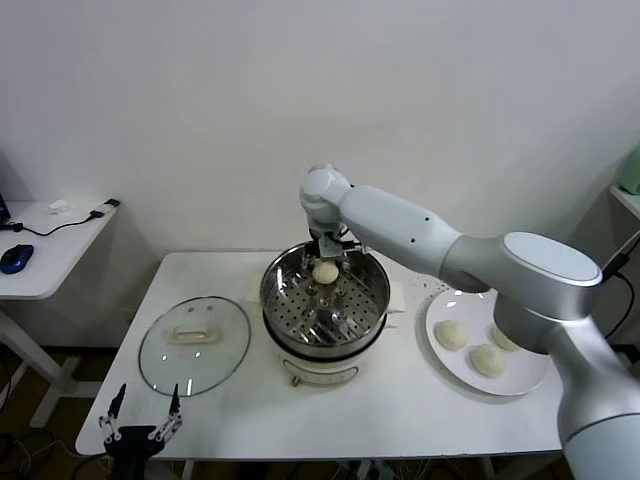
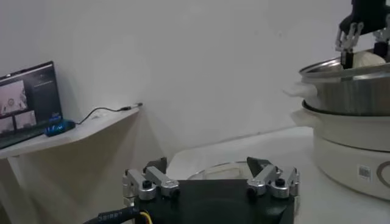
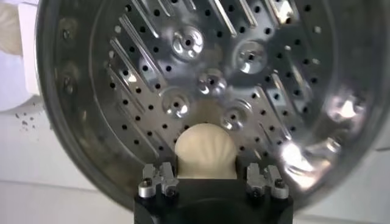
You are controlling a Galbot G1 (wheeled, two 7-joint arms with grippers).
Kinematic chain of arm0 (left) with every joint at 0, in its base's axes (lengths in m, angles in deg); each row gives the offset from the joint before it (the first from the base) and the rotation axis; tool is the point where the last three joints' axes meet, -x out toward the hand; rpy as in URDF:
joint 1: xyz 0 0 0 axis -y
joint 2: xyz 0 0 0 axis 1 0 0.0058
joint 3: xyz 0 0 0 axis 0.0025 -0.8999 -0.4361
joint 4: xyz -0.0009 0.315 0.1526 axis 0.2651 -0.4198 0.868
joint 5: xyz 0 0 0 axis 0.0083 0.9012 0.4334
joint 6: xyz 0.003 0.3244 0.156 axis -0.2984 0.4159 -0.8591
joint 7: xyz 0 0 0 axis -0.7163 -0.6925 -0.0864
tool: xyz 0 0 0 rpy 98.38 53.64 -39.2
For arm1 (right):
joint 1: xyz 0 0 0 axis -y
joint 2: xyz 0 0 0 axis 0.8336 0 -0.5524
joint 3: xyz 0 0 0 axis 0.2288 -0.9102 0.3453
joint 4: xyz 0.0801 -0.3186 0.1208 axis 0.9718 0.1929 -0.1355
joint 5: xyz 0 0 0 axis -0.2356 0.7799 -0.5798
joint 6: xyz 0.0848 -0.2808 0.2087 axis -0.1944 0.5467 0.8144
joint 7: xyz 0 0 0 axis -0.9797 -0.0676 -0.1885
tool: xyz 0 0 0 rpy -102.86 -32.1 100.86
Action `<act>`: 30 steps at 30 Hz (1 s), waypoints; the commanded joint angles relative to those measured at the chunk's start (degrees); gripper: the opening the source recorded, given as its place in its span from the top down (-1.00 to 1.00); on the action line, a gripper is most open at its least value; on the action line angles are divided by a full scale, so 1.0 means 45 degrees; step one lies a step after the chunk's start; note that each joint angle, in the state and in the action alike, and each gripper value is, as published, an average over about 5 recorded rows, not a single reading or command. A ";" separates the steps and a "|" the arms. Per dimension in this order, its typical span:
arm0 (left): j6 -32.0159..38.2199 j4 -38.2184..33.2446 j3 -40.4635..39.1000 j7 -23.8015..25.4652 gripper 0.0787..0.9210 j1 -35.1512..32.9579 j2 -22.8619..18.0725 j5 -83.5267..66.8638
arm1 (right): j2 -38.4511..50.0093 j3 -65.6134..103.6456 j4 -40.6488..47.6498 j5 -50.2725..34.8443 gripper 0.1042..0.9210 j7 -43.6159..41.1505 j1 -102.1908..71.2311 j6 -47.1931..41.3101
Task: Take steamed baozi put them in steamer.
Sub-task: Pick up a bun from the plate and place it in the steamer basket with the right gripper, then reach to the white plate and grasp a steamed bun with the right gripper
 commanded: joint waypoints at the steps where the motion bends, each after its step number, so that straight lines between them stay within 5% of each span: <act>1: 0.0016 0.0059 -0.0021 -0.0011 -0.77 -0.0011 0.0011 0.0007 | -0.0166 0.0104 0.0266 0.0710 -0.25 0.0189 -0.0497 0.0281; 10: 0.0044 0.0056 -0.0063 -0.0024 -0.77 -0.0022 -0.0019 0.0051 | -0.0111 0.0105 0.0032 0.0226 -0.71 0.0067 -0.0260 0.0140; 18: 0.0128 0.0014 -0.0052 -0.0070 -0.77 -0.0127 0.0030 -0.0046 | 0.0731 0.0099 -0.0665 -0.1372 -0.76 -0.0612 0.0904 0.0160; 25: 0.0145 -0.0110 -0.0022 -0.0083 -0.77 -0.0225 0.0086 -0.0078 | 0.2714 -0.1973 -0.1122 -0.7743 -0.76 -0.0804 0.3538 -0.2566; 30: 0.0100 -0.0256 -0.0012 -0.0060 -0.77 -0.0194 0.0053 -0.0060 | 0.4861 -0.4740 -0.1632 -1.2551 -0.76 0.0556 0.5304 -0.7310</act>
